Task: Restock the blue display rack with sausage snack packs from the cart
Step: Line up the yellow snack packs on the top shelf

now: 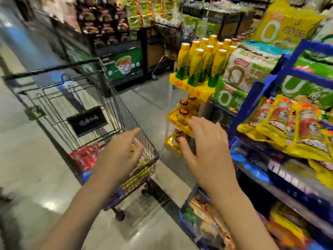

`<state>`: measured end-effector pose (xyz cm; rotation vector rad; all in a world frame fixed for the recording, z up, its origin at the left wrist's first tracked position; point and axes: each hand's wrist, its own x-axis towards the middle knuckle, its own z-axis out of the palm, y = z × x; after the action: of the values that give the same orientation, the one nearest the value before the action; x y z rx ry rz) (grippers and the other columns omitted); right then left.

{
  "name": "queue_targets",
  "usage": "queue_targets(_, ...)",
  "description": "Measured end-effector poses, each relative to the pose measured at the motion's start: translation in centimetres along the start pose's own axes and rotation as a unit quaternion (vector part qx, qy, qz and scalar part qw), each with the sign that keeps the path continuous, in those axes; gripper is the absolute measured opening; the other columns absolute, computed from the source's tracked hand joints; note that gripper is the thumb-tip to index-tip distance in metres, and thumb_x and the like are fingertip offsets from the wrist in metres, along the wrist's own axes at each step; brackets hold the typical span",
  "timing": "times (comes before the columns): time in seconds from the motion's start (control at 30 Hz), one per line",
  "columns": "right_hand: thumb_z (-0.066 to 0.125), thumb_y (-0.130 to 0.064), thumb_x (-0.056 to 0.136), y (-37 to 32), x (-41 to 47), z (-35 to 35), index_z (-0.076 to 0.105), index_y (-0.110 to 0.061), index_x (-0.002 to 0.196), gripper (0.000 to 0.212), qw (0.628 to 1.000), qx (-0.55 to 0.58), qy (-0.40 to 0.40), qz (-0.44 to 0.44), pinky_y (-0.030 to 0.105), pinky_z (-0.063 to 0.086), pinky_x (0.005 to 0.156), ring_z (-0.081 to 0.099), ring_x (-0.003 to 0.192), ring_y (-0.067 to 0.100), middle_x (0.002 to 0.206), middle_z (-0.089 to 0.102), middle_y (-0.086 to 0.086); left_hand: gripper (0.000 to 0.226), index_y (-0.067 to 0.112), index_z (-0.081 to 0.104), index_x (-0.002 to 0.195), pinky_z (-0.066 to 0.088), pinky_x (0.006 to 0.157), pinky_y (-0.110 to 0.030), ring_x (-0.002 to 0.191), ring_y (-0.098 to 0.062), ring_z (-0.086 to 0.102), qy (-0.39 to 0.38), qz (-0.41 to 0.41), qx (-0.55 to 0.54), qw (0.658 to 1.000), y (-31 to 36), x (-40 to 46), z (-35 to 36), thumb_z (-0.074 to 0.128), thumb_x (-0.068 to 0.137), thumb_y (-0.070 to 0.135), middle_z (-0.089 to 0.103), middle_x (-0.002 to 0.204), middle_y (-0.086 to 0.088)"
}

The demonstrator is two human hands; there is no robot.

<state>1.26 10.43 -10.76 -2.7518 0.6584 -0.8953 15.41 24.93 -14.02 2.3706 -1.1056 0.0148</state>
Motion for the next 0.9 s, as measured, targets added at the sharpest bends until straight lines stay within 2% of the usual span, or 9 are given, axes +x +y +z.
queue_targets(0.17,0.043,-0.038,0.084,-6.7,-2.1,9.5,0.06,-0.012,0.112,0.042,0.99,0.039,-0.116,-0.069,0.04,0.035,0.095,0.055,0.106,0.023,0.111,0.064,0.005,0.05,0.016,0.049,0.121,0.055,0.073,-0.036,0.091,-0.03,0.066,-0.035,-0.082,0.082,0.993,-11.0,-7.4,-1.5,0.044,0.078,0.041,0.067,0.108,-0.01)
queue_targets(0.27,0.041,-0.04,0.08,-10.4,-3.8,14.4,0.063,-0.017,0.106,0.042,0.976,0.015,-0.203,-0.074,0.037,0.046,0.089,0.063,0.096,0.021,0.102,0.067,0.0,0.05,0.019,0.049,0.121,0.057,0.07,-0.037,0.091,-0.028,0.068,-0.088,-0.117,0.108,0.983,-16.7,-11.2,-1.4,0.047,0.076,0.04,0.068,0.11,-0.005)
queue_targets(0.33,0.036,-0.043,0.081,-12.7,-5.1,17.5,0.06,-0.019,0.114,0.047,0.954,0.017,-0.294,-0.051,0.04,0.045,0.093,0.06,0.103,0.021,0.107,0.064,-0.002,0.052,0.017,0.053,0.123,0.057,0.07,-0.036,0.095,-0.025,0.068,-0.138,-0.144,0.116,0.973,-20.2,-13.4,-1.6,0.049,0.078,0.043,0.067,0.114,-0.003)
queue_targets(0.43,0.025,-0.049,0.081,-15.7,-7.2,22.1,0.054,-0.022,0.122,0.057,0.933,0.026,-0.359,-0.01,0.04,0.034,0.1,0.055,0.11,0.022,0.113,0.06,-0.003,0.056,0.012,0.057,0.114,0.056,0.059,-0.027,0.077,-0.02,0.07,-0.2,-0.149,0.14,0.958,-25.4,-15.5,-2.1,0.04,0.074,0.048,0.071,0.1,-0.003)
queue_targets(0.5,0.026,-0.05,0.08,-17.8,-8.0,24.2,0.054,-0.023,0.121,0.056,0.928,0.032,-0.371,0.009,0.039,0.034,0.101,0.055,0.111,0.02,0.115,0.06,-0.004,0.061,0.009,0.057,0.121,0.056,0.071,-0.029,0.09,-0.021,0.068,-0.226,-0.16,0.113,0.954,-27.9,-15.6,-2.9,0.037,0.079,0.049,0.067,0.112,-0.005)
queue_targets(0.57,0.017,-0.053,0.078,-19.6,-8.1,25.4,0.05,-0.023,0.126,0.066,0.916,0.033,-0.398,0.026,0.038,0.027,0.108,0.049,0.119,0.02,0.123,0.056,-0.003,0.069,0.012,0.037,0.141,0.044,0.097,-0.029,0.12,-0.022,0.052,-0.25,-0.162,0.089,0.95,-29.9,-14.7,-3.1,0.028,0.086,0.052,0.047,0.139,-0.003)
queue_targets(0.63,0.01,-0.056,0.074,-20.6,-8.0,26.1,0.047,-0.022,0.13,0.076,0.91,0.029,-0.411,0.045,0.037,0.023,0.111,0.046,0.124,0.021,0.128,0.054,-0.002,0.078,0.017,0.023,0.147,0.034,0.106,-0.026,0.132,-0.019,0.039,-0.26,-0.149,0.072,0.951,-31.7,-13.2,-3.2,0.015,0.081,0.058,0.034,0.149,0.0)
queue_targets(0.83,0.0,-0.06,0.067,-20.4,-6.9,28.2,0.035,-0.03,0.139,0.086,0.885,0.013,-0.445,0.134,0.027,0.015,0.111,0.034,0.132,0.009,0.138,0.043,-0.013,0.067,0.012,0.034,0.143,0.037,0.105,-0.033,0.128,-0.025,0.044,-0.279,-0.085,0.056,0.955,-33.8,-6.2,-1.9,0.036,0.085,0.046,0.043,0.143,-0.006)
queue_targets(0.9,0.011,-0.06,0.08,-20.0,-5.5,29.5,0.033,-0.029,0.141,0.072,0.879,0.003,-0.451,0.155,0.029,0.017,0.111,0.035,0.132,0.011,0.138,0.042,-0.012,0.058,0.007,0.051,0.131,0.048,0.092,-0.034,0.115,-0.026,0.058,-0.261,-0.045,0.068,0.962,-34.3,-3.4,-1.5,0.054,0.082,0.037,0.057,0.13,-0.008)
